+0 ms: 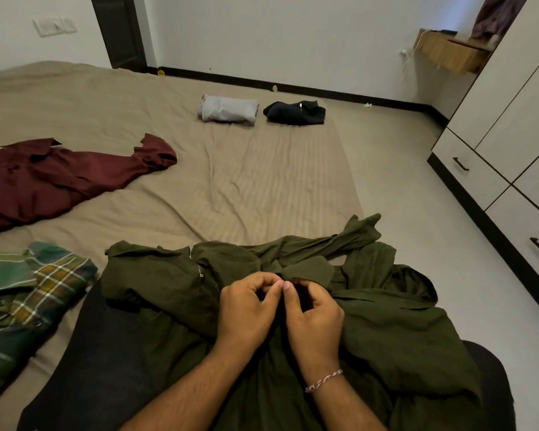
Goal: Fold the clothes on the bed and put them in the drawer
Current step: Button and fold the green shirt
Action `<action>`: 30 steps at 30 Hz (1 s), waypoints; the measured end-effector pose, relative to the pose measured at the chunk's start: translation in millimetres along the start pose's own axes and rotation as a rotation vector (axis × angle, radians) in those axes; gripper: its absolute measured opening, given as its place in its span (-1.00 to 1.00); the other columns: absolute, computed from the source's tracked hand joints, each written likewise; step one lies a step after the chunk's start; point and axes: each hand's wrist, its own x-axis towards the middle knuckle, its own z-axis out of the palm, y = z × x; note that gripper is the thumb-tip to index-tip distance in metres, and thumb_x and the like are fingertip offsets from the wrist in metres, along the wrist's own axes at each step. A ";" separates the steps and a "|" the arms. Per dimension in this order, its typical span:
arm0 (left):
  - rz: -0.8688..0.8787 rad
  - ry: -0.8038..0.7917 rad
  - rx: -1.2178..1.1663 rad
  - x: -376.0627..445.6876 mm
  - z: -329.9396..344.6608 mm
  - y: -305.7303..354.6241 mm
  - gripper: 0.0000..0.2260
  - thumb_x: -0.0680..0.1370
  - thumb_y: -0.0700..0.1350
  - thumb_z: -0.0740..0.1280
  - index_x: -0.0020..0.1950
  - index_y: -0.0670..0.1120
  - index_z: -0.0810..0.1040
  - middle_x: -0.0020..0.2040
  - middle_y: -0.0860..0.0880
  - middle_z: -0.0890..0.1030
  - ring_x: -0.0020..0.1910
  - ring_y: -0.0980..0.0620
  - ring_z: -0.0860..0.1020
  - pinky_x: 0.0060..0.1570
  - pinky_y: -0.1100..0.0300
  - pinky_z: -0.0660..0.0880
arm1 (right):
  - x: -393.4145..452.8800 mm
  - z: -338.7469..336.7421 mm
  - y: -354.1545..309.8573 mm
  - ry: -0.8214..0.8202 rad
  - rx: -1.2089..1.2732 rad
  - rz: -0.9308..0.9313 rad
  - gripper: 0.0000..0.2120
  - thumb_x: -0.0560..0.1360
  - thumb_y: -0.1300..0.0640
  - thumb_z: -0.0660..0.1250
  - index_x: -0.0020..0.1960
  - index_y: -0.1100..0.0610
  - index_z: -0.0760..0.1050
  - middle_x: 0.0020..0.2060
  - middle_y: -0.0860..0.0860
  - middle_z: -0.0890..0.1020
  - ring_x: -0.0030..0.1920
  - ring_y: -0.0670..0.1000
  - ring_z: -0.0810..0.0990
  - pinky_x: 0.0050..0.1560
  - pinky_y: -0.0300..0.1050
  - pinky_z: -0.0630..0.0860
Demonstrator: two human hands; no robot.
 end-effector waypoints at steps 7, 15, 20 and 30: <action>-0.168 -0.056 -0.141 5.2 4.2 -3.8 -0.91 0.52 -0.18 0.53 -0.11 0.00 0.70 -0.24 0.08 0.70 -0.26 0.21 0.64 -0.19 0.27 0.60 | 6.3 1.7 7.8 -0.019 -0.015 0.019 -0.87 0.51 0.17 0.51 -0.12 -0.06 0.67 -0.27 -0.16 0.71 -0.20 -0.18 0.69 -0.18 -0.30 0.60; -0.420 -0.093 -0.307 10.8 16.8 -19.5 -0.77 0.50 -0.18 0.56 0.14 -0.14 0.69 -0.12 -0.03 0.73 -0.12 0.06 0.69 -0.02 0.24 0.61 | 9.9 6.0 13.2 -0.089 0.401 0.403 -0.94 0.51 0.33 0.49 -0.05 0.22 0.64 -0.20 0.13 0.75 -0.16 0.10 0.76 -0.18 -0.09 0.69; -0.350 -0.004 -0.311 10.6 12.9 -11.5 -0.76 0.50 -0.21 0.55 0.10 0.00 0.63 -0.15 -0.06 0.69 -0.18 0.10 0.64 -0.10 0.27 0.60 | 9.7 6.0 10.8 -0.061 0.430 0.376 -0.90 0.49 0.35 0.50 -0.09 0.19 0.64 -0.18 0.13 0.76 -0.12 0.13 0.77 -0.10 -0.02 0.69; -0.408 0.163 -0.561 57.4 -6.9 -8.9 -0.79 0.63 -0.27 0.38 0.18 -0.01 0.62 0.04 -0.03 0.74 -0.05 0.21 0.70 0.02 0.30 0.61 | 61.0 -16.7 -3.7 0.188 0.476 0.278 -0.93 0.61 0.27 0.38 0.01 0.13 0.61 -0.07 0.21 0.70 -0.16 0.11 0.72 -0.09 -0.12 0.66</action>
